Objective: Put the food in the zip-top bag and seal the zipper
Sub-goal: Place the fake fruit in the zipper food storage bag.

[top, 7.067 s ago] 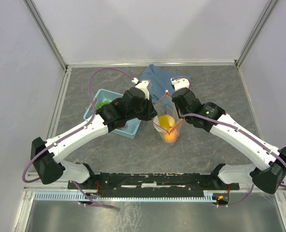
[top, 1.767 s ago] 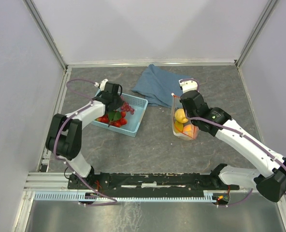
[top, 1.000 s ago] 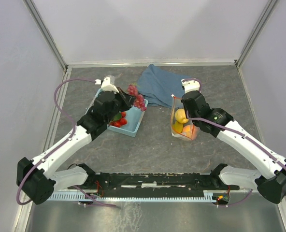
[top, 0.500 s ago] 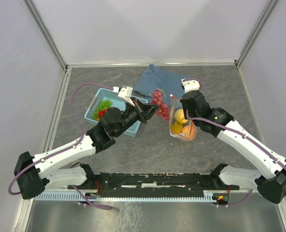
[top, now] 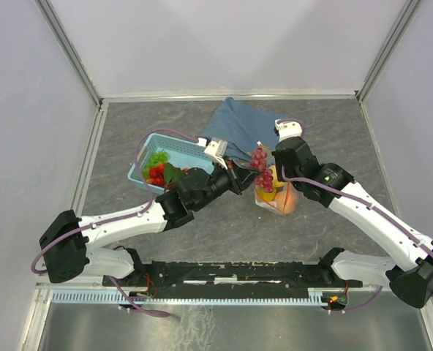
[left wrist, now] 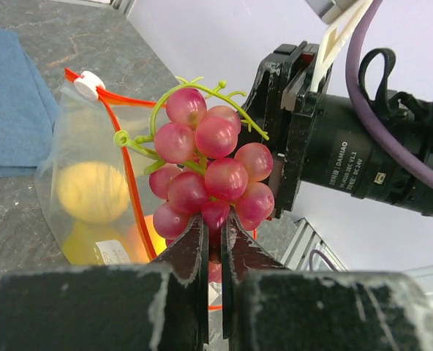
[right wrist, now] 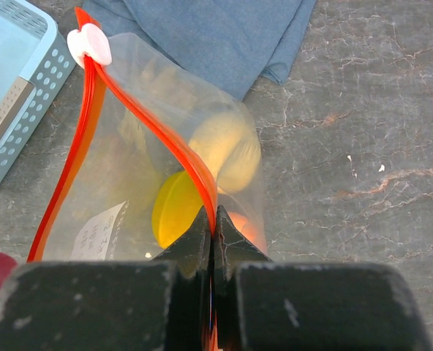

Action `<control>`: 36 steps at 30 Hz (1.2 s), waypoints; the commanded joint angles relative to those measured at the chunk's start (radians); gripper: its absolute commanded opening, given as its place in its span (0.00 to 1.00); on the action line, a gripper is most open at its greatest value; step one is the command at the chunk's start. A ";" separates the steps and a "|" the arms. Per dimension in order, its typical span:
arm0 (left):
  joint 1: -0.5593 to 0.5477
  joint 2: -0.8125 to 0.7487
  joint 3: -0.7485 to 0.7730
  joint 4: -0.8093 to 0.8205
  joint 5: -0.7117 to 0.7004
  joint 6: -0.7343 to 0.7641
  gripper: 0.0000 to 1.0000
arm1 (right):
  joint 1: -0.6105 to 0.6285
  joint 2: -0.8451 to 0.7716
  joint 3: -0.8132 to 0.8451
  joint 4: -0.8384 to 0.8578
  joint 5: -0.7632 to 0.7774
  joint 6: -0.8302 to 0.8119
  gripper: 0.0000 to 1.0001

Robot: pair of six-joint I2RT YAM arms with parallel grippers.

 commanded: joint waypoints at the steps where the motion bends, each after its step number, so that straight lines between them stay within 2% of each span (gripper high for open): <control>1: -0.020 0.011 0.014 0.042 -0.058 0.070 0.03 | -0.003 -0.011 0.040 0.047 -0.016 0.020 0.01; 5: -0.026 0.058 0.067 -0.080 -0.101 0.100 0.03 | -0.002 -0.010 0.042 0.049 -0.043 0.023 0.01; 13: -0.033 0.163 0.196 -0.296 -0.099 0.074 0.03 | -0.002 -0.014 0.041 0.059 -0.076 0.033 0.01; 22: -0.033 0.259 0.337 -0.442 -0.178 0.032 0.03 | -0.002 -0.002 0.036 0.085 -0.171 0.054 0.02; 26: -0.029 0.303 0.374 -0.448 -0.240 0.008 0.03 | -0.002 -0.004 0.026 0.095 -0.207 0.066 0.02; 36: -0.017 0.401 0.409 -0.338 -0.392 0.021 0.04 | -0.002 -0.010 0.018 0.090 -0.250 0.077 0.02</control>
